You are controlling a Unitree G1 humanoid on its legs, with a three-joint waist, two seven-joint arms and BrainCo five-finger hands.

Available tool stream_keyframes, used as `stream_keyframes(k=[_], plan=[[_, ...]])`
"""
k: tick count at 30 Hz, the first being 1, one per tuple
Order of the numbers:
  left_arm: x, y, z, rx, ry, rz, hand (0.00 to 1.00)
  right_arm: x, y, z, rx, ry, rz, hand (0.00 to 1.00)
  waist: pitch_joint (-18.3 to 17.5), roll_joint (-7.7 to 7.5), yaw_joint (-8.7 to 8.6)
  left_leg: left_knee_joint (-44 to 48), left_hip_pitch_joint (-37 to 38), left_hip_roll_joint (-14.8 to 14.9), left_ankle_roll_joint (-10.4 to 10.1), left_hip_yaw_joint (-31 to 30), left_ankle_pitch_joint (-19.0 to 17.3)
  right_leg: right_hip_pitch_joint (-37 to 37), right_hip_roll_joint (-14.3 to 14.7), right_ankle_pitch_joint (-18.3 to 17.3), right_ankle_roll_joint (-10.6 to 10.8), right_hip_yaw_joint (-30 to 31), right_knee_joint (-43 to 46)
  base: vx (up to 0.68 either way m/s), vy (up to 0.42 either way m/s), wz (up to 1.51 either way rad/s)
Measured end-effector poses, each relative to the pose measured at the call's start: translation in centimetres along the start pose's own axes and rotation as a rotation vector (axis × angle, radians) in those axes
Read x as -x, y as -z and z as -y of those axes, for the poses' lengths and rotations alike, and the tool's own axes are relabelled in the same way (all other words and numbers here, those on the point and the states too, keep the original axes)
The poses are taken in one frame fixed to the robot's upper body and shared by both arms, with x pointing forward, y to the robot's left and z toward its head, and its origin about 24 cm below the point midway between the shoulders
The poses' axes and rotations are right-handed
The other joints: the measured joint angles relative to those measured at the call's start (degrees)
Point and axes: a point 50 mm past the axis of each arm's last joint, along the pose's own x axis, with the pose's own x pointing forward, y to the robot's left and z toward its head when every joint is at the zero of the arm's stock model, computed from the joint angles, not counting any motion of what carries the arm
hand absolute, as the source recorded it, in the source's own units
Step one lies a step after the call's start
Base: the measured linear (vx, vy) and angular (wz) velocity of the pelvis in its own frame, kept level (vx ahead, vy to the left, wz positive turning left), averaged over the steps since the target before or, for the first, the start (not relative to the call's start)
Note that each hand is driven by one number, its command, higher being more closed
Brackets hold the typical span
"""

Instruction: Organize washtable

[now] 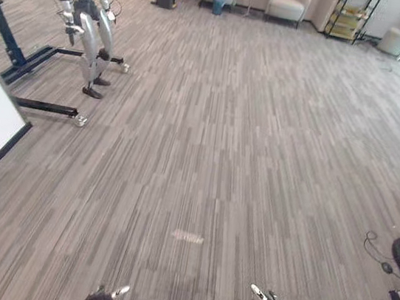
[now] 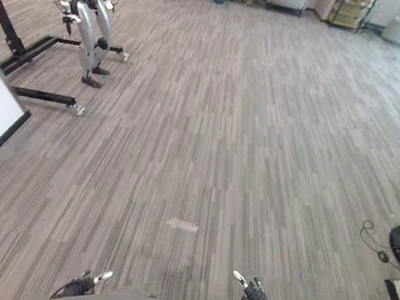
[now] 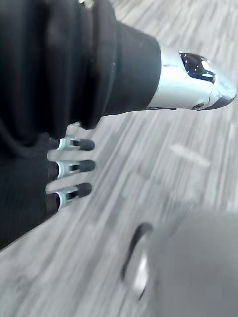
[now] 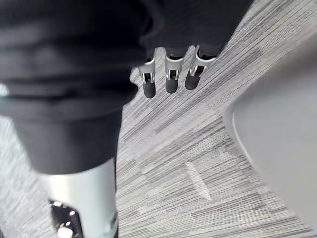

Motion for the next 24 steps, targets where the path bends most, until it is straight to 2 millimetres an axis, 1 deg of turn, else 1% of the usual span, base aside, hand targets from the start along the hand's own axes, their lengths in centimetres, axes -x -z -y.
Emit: stream_keyframes(k=[1,2,3,4,5,6,7,8,9,10,11,12,13,14,15,16,17,18,19,20,21,22,23,24], plan=[[-0.1,-0.3,0.7,0.006,0.015,0.012,0.00,0.0,0.1,0.1,0.002,0.001,-0.004,0.00,-0.06,0.11,-0.04,0.10,0.36,0.10,0.08,-0.16,-0.90,-0.20,0.26,0.43,0.69,-1.16,-6.00,-0.20,-0.013,0.10],[-0.1,-0.6,1.6,0.019,0.036,0.021,0.00,0.2,0.4,0.6,0.008,0.013,-0.013,0.00,-0.09,0.09,0.04,0.23,1.06,-0.03,-0.45,-0.20,-2.14,-0.13,0.50,2.43,1.44,-2.86,-18.76,-0.04,-0.016,0.11],[-0.1,-0.6,2.0,0.026,0.044,0.025,0.00,0.3,0.8,0.9,0.004,0.023,-0.026,0.00,-0.17,-0.02,-0.15,0.76,1.52,-0.38,-1.11,-0.54,-3.37,-0.32,0.73,5.46,0.98,-2.98,-26.28,0.05,-0.027,0.11],[-0.1,-0.6,2.1,0.025,0.044,0.024,0.00,0.3,0.9,0.9,-0.003,0.026,-0.028,0.00,-0.23,-0.04,-0.28,0.98,1.91,-0.48,-1.52,-0.77,-4.15,-0.49,0.77,6.55,0.75,-2.93,-27.54,0.20,-0.082,0.19],[-0.1,-0.5,2.0,0.031,0.038,0.023,0.00,0.3,0.9,0.9,0.003,0.024,-0.031,0.00,-0.43,-0.04,-0.76,0.99,3.34,-0.47,-2.12,-1.35,-5.71,-0.23,0.86,7.33,0.26,-3.00,-27.27,0.36,-0.158,0.21],[0.1,0.3,1.7,0.052,0.023,-0.001,0.00,0.4,1.1,1.0,0.011,0.024,-0.040,0.00,-1.58,0.69,-1.21,0.58,4.81,0.44,-3.03,-2.08,-7.27,0.39,1.47,8.90,-0.57,-3.81,-27.14,0.44,-0.182,0.21],[0.3,0.9,1.6,0.060,0.017,-0.017,0.00,0.4,1.2,1.1,0.024,0.025,-0.043,0.00,-2.58,1.32,-1.26,0.78,5.42,1.23,-3.87,-2.48,-7.88,1.09,2.15,9.75,-0.77,-4.34,-27.42,0.55,-0.247,0.29],[0.7,1.8,1.3,0.079,0.005,-0.037,0.00,0.4,1.1,1.3,0.063,0.019,-0.048,0.00,-4.36,1.79,-1.31,8.41,3.19,2.34,-5.72,-3.74,-8.87,2.40,3.20,9.37,-1.78,-5.99,-27.31,0.41,-0.205,0.29],[0.6,1.6,1.3,0.089,0.003,-0.027,0.00,0.4,1.2,1.2,0.087,0.012,-0.053,0.00,-4.56,1.87,-1.41,14.57,0.41,2.36,-6.54,-4.41,-8.59,2.98,3.23,8.67,-2.19,-6.49,-27.51,0.36,-0.235,0.34],[0.5,1.3,1.3,0.095,0.001,-0.017,0.00,0.4,1.0,1.2,0.109,0.008,-0.048,0.00,-4.49,2.21,-1.16,25.44,-4.17,2.55,-9.30,-5.42,-7.01,4.59,3.58,7.87,-2.70,-7.09,-28.24,0.16,-0.191,0.14],[0.6,1.4,1.7,0.101,0.009,-0.019,0.00,0.2,0.2,1.4,0.142,0.004,-0.030,0.00,-3.76,3.20,0.13,37.12,-9.52,4.00,-10.06,-5.87,-7.00,7.65,5.04,7.34,-3.41,-7.14,-29.64,0.12,-0.204,-0.05],[0.6,1.5,2.0,0.103,0.017,-0.022,0.00,0.1,0.0,1.4,0.145,0.004,-0.027,0.00,-3.38,3.74,0.94,41.35,-11.82,5.15,-9.52,-5.57,-7.31,10.79,5.60,6.88,-4.03,-6.96,-30.92,0.04,-0.161,-0.14],[0.6,1.5,2.1,0.108,0.018,-0.023,0.00,0.1,0.0,1.3,0.143,0.002,-0.025,0.00,-3.14,3.62,1.03,40.69,-12.38,5.66,-9.06,-5.14,-7.58,12.30,5.58,6.86,-4.05,-6.94,-31.60,-0.07,-0.115,-0.13],[0.6,1.3,1.7,0.105,0.011,-0.017,0.00,0.0,-0.2,0.9,0.139,-0.006,-0.020,0.00,-2.99,3.45,1.37,37.04,-13.36,6.39,-8.78,-3.97,-7.89,14.50,5.12,6.86,-4.05,-6.78,-32.42,-0.17,-0.068,-0.09],[0.6,1.2,1.8,0.102,0.014,-0.015,0.00,-0.1,-0.5,0.4,0.137,-0.017,-0.010,0.00,-2.51,3.31,1.58,32.32,-14.06,6.63,-8.55,-3.23,-8.01,16.03,4.70,6.63,-3.68,-6.13,-33.23,-0.25,-0.056,-0.20],[0.5,1.2,1.9,0.100,0.018,-0.013,0.00,-0.2,-0.7,0.0,0.127,-0.025,-0.003,0.00,-2.56,3.22,1.68,24.49,-13.87,6.61,-8.92,-3.18,-7.76,16.66,4.28,6.31,-3.16,-5.83,-33.73,-0.31,-0.027,-0.28],[0.6,1.4,1.9,0.084,0.021,-0.020,0.00,-0.3,-0.9,0.1,0.111,-0.015,0.005,0.00,-2.87,3.68,1.55,13.00,-12.25,6.48,-9.40,-4.05,-5.24,16.69,4.41,5.53,-2.23,-5.81,-34.35,-0.30,0.056,-0.44],[0.7,2.0,2.2,0.076,0.025,-0.038,0.00,-0.4,-1.3,-0.1,0.093,-0.009,0.013,0.00,-2.70,4.96,1.59,6.59,-11.56,6.54,-9.10,-6.27,2.80,16.44,4.73,3.18,-1.84,-5.34,-33.21,-0.16,0.098,-0.37],[0.5,1.6,2.0,0.072,0.020,-0.029,0.00,-0.3,-0.8,-0.2,0.083,-0.006,-0.004,0.00,-2.41,4.10,1.52,5.98,-10.38,6.18,-9.32,-5.70,3.01,16.85,4.02,2.40,-1.47,-4.58,-32.18,0.01,0.139,-0.33],[0.5,1.7,1.7,0.062,0.016,-0.039,0.00,-0.3,-0.3,-0.4,0.074,-0.005,-0.018,0.00,-2.91,2.56,1.57,3.20,-8.21,4.67,-8.69,-4.92,3.47,17.07,2.52,1.33,-0.68,-3.92,-31.25,0.15,0.125,-0.09],[0.5,1.9,1.2,0.034,0.009,-0.048,0.00,-0.1,0.3,0.0,0.061,0.006,-0.035,0.00,-4.05,1.18,0.93,0.22,-6.66,3.06,-7.92,-4.44,4.46,17.26,0.75,0.55,0.11,-3.77,-31.29,0.19,0.159,-0.01],[0.4,1.9,0.9,0.003,0.014,-0.051,0.00,0.1,0.8,0.3,0.035,0.020,-0.046,0.00,-4.92,0.71,0.45,-1.64,-5.45,1.85,-7.38,-4.15,5.22,17.76,-0.39,0.45,0.38,-3.59,-31.67,0.17,0.148,0.05],[0.5,2.0,0.8,-0.007,0.014,-0.057,0.00,0.1,1.0,0.4,0.028,0.024,-0.053,0.00,-4.75,0.36,0.34,-2.56,-4.77,1.47,-7.00,-3.85,5.60,18.12,-0.83,0.65,0.72,-3.29,-32.01,0.15,0.144,0.02],[0.4,1.9,0.8,-0.024,0.021,-0.055,0.00,0.3,1.4,0.8,0.009,0.036,-0.064,0.00,-4.83,0.11,0.19,-3.64,-4.12,0.91,-6.72,-3.61,5.79,18.79,-1.33,1.38,1.82,-2.88,-33.27,0.10,0.102,-0.04]])
